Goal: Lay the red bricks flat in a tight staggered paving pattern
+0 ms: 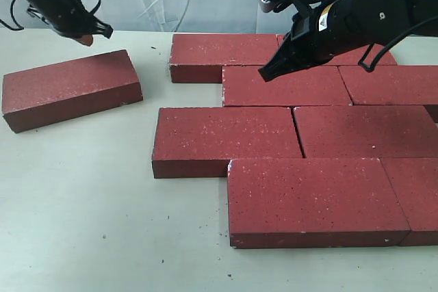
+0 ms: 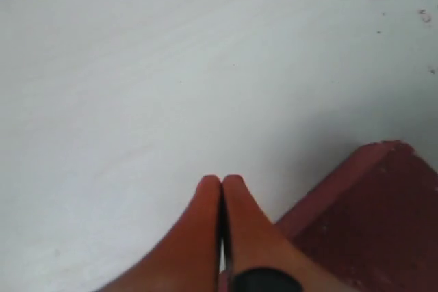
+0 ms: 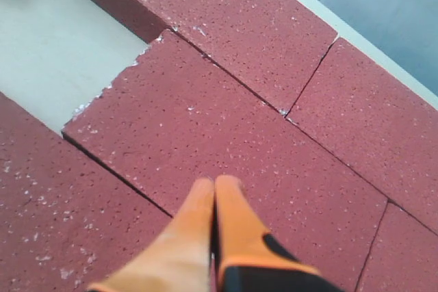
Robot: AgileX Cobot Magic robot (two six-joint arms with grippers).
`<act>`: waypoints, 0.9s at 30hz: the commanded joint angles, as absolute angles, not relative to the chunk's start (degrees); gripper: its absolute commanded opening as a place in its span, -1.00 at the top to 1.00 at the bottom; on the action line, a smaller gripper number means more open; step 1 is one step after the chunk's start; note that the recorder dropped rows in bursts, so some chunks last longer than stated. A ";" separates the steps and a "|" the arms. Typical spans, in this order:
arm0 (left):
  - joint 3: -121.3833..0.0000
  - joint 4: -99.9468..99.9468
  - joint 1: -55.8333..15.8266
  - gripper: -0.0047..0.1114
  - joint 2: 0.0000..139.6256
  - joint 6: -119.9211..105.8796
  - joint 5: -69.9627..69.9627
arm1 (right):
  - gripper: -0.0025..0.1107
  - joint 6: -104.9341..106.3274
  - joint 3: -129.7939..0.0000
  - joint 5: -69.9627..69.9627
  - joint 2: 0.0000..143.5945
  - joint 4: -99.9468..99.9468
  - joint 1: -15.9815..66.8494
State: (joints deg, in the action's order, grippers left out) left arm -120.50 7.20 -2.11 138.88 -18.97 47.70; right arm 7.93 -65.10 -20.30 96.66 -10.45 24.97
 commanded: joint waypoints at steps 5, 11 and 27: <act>-120.06 6.75 -1.86 0.92 141.65 -16.53 46.64 | 0.97 8.09 -64.70 -19.08 96.56 -10.13 24.72; -120.06 7.97 -1.86 0.92 141.54 -17.46 53.22 | 0.97 8.09 -64.70 -19.08 96.56 -10.13 24.72; -120.06 13.69 -2.21 0.92 131.84 -24.11 60.66 | 0.97 8.09 -64.70 -18.96 96.56 -10.14 24.72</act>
State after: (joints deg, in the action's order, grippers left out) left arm -120.00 16.00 -2.12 136.72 -24.23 58.65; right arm 7.92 -65.10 -19.86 96.66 -10.21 24.97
